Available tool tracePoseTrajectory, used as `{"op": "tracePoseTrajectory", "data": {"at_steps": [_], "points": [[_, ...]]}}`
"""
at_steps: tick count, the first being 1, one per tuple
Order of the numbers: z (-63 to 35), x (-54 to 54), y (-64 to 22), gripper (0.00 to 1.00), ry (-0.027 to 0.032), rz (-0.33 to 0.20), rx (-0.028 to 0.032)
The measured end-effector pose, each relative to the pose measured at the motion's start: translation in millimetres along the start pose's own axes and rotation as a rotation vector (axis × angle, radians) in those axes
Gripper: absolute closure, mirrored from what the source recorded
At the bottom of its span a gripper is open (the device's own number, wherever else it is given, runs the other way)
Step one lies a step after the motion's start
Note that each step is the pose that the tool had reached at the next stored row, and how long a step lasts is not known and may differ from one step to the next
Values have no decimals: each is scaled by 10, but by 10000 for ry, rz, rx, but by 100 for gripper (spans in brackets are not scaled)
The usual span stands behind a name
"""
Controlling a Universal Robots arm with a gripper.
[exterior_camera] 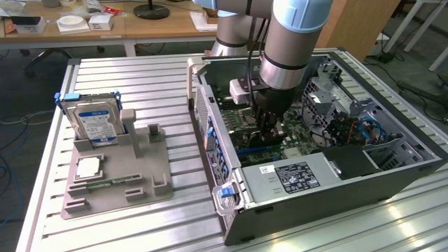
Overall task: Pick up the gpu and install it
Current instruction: 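Insert the gpu into the slot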
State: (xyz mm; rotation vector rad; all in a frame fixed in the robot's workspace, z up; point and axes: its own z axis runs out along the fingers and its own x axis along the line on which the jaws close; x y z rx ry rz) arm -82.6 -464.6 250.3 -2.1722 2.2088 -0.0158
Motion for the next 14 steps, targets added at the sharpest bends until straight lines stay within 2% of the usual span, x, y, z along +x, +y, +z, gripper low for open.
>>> {"op": "tracePoseTrajectory", "data": {"at_steps": [14], "points": [[61, 0, 2, 73, -3, -2, 1]]}}
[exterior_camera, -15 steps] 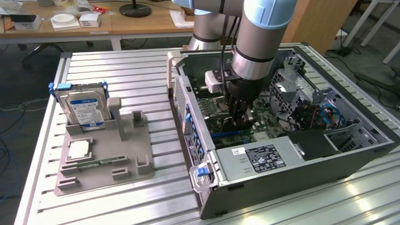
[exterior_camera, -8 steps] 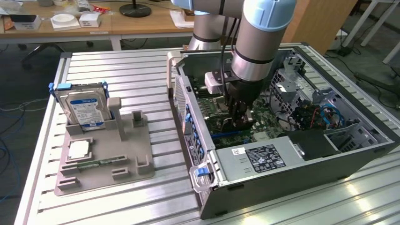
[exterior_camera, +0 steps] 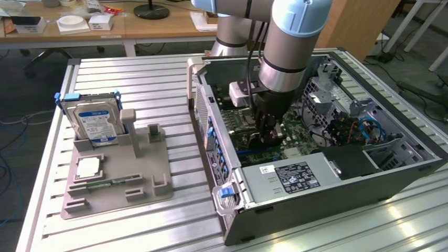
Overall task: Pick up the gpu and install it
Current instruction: 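Insert the gpu into the slot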
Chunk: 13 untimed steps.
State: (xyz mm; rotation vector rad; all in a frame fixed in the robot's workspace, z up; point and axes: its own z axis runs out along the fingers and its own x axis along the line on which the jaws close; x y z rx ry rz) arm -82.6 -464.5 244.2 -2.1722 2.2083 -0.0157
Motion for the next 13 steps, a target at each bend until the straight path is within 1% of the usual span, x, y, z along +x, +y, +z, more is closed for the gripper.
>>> {"op": "tracePoseTrajectory", "data": {"at_steps": [13], "points": [[-1, 0, 3, 73, 2, -15, -1]]}}
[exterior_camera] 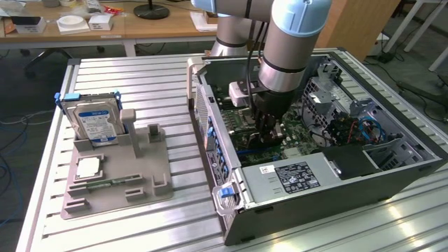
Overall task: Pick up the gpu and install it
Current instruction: 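Insert the gpu into the slot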
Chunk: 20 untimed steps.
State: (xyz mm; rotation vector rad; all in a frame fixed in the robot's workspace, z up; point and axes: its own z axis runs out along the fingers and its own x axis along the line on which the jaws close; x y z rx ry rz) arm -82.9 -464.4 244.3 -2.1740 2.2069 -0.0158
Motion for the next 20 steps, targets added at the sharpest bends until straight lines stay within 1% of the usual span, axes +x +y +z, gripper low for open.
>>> {"op": "tracePoseTrajectory", "data": {"at_steps": [5, 14, 20], "points": [[0, -15, 20, 73, -2, -40, -1], [1, -21, 20, 73, -3, -108, -3], [7, -21, 19, 73, -23, -225, -6]]}}
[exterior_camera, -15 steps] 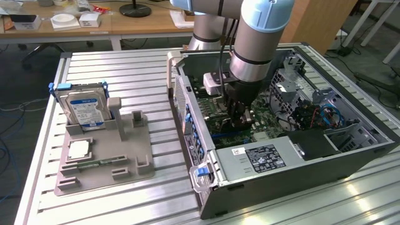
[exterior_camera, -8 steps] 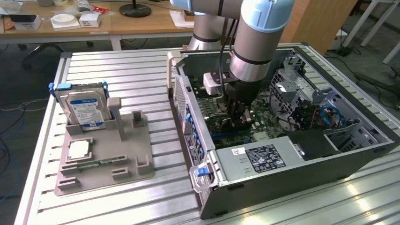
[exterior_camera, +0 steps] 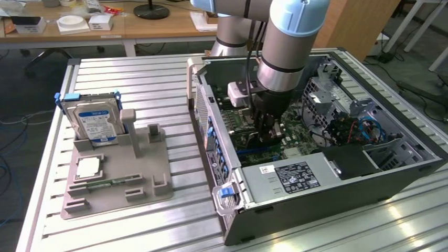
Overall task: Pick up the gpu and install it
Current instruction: 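Insert the gpu into the slot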
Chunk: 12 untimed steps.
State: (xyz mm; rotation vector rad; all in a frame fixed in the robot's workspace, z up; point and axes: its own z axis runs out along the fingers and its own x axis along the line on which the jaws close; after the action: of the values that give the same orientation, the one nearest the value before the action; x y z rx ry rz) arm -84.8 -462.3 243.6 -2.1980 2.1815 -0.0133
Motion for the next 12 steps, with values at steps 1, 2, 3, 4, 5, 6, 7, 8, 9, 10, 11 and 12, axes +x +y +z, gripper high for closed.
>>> {"op": "tracePoseTrajectory", "data": {"at_steps": [1, 2, 3, 4, 5, 6, 7, 8, 9, 10, 11, 12], "points": [[0, 0, 0, 73, 0, -5, 0], [1, 0, 0, 73, 0, -22, -1], [1, 0, 0, 73, -2, -44, -1], [1, 0, 0, 73, -2, -48, -1], [1, 0, 0, 73, -3, -51, -1], [1, 0, 0, 73, -3, -51, -1], [1, 0, 0, 73, -3, -51, -1], [1, 0, 0, 73, -2, -52, -1], [1, 0, 0, 73, -2, -51, -1], [1, 0, 0, 73, -3, -52, -1], [1, 0, 0, 73, -3, -52, -1], [1, 0, 0, 73, -2, -52, -1]]}}
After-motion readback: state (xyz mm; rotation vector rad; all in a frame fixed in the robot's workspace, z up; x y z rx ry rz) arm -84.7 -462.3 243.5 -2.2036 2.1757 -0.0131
